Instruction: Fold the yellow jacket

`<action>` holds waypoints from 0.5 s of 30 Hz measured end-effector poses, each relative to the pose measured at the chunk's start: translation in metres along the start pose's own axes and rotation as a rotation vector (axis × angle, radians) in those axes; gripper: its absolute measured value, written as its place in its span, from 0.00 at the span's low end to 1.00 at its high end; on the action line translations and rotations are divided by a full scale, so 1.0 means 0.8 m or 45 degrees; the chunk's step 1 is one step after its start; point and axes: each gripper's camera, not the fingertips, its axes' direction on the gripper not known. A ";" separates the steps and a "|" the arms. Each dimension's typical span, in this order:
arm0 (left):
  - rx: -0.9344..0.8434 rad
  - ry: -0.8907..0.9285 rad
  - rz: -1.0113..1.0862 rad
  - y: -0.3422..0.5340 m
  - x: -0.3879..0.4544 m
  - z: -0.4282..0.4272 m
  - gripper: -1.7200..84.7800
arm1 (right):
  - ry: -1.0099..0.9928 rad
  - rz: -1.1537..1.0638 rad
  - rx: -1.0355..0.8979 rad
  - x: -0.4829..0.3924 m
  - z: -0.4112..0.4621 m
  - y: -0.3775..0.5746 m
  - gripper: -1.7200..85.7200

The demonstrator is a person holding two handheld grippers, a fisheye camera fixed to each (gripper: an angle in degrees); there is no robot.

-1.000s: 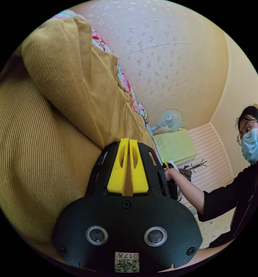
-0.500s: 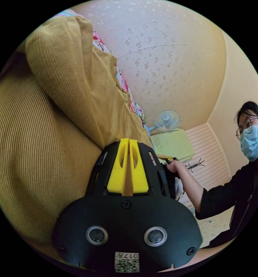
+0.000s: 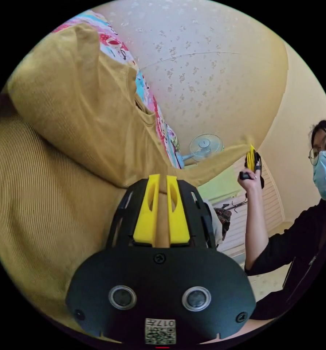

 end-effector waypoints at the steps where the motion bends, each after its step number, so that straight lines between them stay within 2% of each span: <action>1: 0.000 0.020 0.020 -0.001 0.009 -0.004 0.08 | -0.099 -0.045 -0.128 -0.025 0.048 0.018 0.06; 4: 0.118 -0.003 0.072 0.004 0.053 -0.057 0.09 | -0.240 -0.086 -0.415 -0.076 0.163 0.088 0.06; 8: 0.330 -0.191 0.019 0.028 0.072 -0.162 0.09 | -0.297 -0.158 -0.845 -0.111 0.294 0.245 0.08; 10: 0.378 -0.267 -0.011 0.036 0.068 -0.200 0.09 | -0.319 -0.076 -1.121 -0.103 0.335 0.312 0.10; 11: 0.393 -0.280 -0.035 0.038 0.063 -0.219 0.09 | -0.411 -0.010 -1.232 -0.096 0.345 0.339 0.11; 15: 0.428 -0.271 -0.006 0.011 0.067 -0.247 0.09 | -0.464 0.121 -1.121 -0.075 0.306 0.323 0.12</action>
